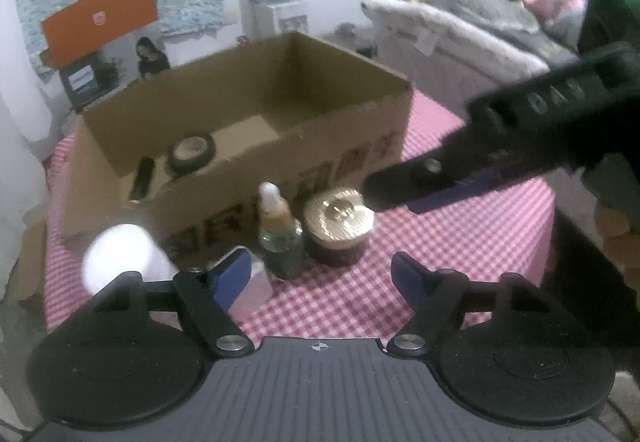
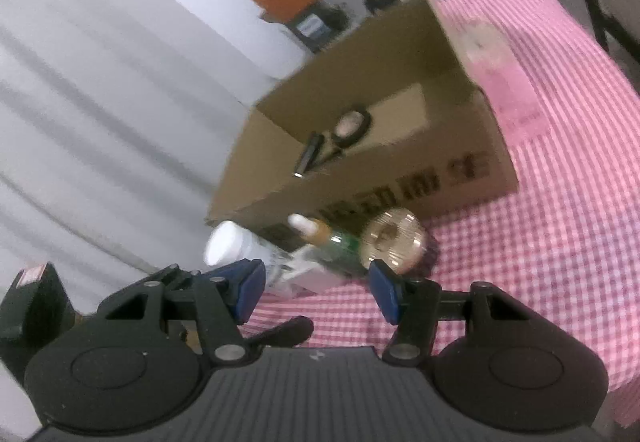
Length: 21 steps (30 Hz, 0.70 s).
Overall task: Organize rigid objects
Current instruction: 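Withdraw the right gripper from the box toward the gold-lidded jar, then close the right gripper on the gold-lidded jar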
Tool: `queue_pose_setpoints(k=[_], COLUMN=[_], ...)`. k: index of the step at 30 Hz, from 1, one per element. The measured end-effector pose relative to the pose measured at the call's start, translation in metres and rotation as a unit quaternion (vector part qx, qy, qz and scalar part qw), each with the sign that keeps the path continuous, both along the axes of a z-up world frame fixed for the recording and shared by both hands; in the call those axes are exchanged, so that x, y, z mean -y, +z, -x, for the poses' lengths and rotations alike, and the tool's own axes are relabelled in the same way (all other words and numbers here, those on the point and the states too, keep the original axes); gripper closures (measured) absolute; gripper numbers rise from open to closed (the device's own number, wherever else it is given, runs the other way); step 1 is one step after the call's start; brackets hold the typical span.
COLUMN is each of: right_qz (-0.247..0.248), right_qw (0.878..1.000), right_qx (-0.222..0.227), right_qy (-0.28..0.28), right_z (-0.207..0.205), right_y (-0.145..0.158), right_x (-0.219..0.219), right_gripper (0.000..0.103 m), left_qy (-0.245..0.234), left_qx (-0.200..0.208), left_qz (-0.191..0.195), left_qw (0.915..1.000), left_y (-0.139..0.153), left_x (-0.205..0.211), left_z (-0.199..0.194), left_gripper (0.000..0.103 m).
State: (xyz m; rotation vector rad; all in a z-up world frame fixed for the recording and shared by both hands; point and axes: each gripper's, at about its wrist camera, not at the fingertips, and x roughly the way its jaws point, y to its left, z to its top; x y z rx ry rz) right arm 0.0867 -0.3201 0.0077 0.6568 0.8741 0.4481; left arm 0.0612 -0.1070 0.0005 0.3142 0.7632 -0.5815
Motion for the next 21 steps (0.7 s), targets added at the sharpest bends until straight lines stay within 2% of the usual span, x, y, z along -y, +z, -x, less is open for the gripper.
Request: queue_pose_setpoints(k=[4, 10, 21], right_qz=[-0.004, -0.007, 0.008], right_qw=[1.000, 0.999, 0.999], right_qx=[-0.015, -0.028, -0.045], right_qy=[-0.018, -0.031, -0.018], right_z=[-0.008, -0.024, -0.062], right_y=[-0.017, -0.033, -0.050], right_x=[0.007, 0.017, 0.016], right_gripper=[0.044, 0.052, 0.057], left_qy=[-0.013, -0.025, -0.026], left_qx=[0.001, -0.013, -0.031], left_qz=[-0.014, -0.024, -0.034], left_qw=[0.9998, 0.9993, 0.9986], left_y=[-0.014, -0.030, -0.044], left_x=[0.012, 0.024, 0.035], left_z=[-0.006, -0.015, -0.038], left_gripper=[0.030, 0.038, 0.040])
